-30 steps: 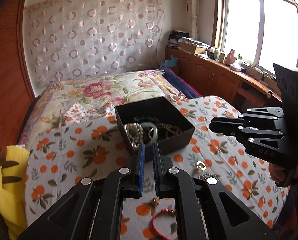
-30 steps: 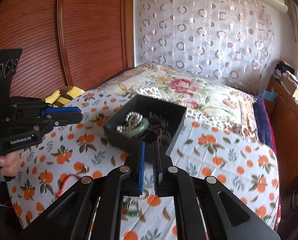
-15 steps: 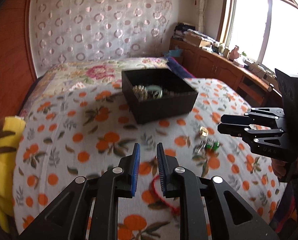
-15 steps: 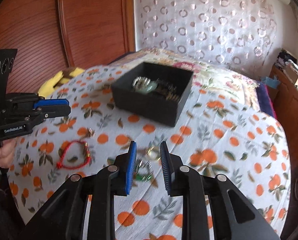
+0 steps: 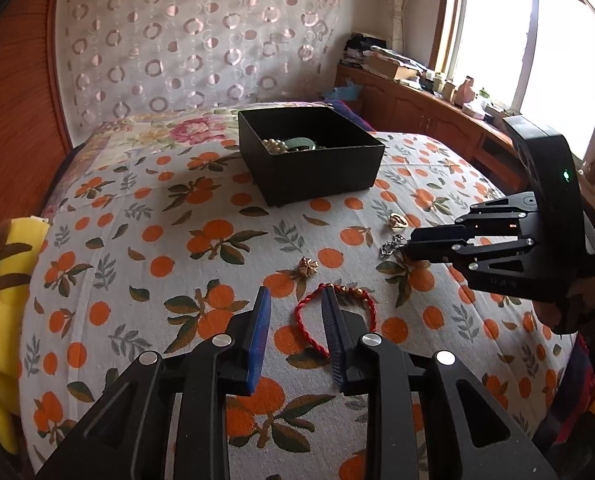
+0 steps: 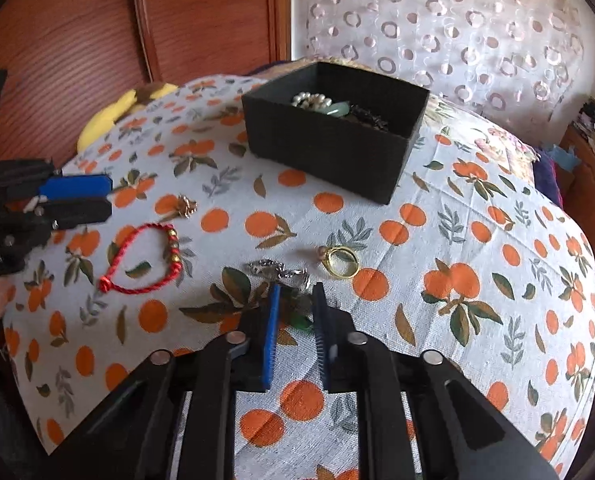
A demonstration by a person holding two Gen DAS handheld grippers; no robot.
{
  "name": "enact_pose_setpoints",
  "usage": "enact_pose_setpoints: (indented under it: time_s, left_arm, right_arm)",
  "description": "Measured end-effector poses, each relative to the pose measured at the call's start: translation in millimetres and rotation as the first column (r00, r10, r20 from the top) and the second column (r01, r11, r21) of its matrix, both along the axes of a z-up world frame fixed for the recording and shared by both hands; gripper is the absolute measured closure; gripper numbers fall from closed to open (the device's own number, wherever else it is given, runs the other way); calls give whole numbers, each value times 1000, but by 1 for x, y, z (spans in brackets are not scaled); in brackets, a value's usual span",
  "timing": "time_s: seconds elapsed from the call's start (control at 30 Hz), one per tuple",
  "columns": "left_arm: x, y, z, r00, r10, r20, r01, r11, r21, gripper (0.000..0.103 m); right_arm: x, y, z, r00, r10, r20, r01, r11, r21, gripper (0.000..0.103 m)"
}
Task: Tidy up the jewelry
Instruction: 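Grasp the red string bracelet with the left tool while the right tool grasps the silver charm, then carry the red bracelet into the box and open the left tool while the right tool drops the charm in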
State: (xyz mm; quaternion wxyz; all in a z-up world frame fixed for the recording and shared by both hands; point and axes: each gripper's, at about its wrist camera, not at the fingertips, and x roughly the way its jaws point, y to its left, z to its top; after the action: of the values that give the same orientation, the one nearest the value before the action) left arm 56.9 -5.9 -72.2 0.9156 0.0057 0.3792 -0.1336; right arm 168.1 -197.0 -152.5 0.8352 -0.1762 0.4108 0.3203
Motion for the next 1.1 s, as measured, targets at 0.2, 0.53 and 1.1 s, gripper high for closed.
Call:
enact_pose_setpoints:
  time_s: [0.2, 0.53, 1.1]
  left_arm:
    - [3, 2, -6, 1000, 7, -19, -7, 1000, -3, 78]
    - [16, 3, -25, 996, 2, -88, -3, 1000, -9, 79]
    - [22, -2, -18, 999, 19, -47, -18, 1000, 17, 101]
  right_arm:
    - [3, 2, 0, 1000, 4, -8, -5, 1000, -15, 87]
    - [4, -1, -1, 999, -26, 24, 26, 1000, 6, 96]
    - [-12, -11, 26, 995, -40, 92, 36, 999, 39, 96]
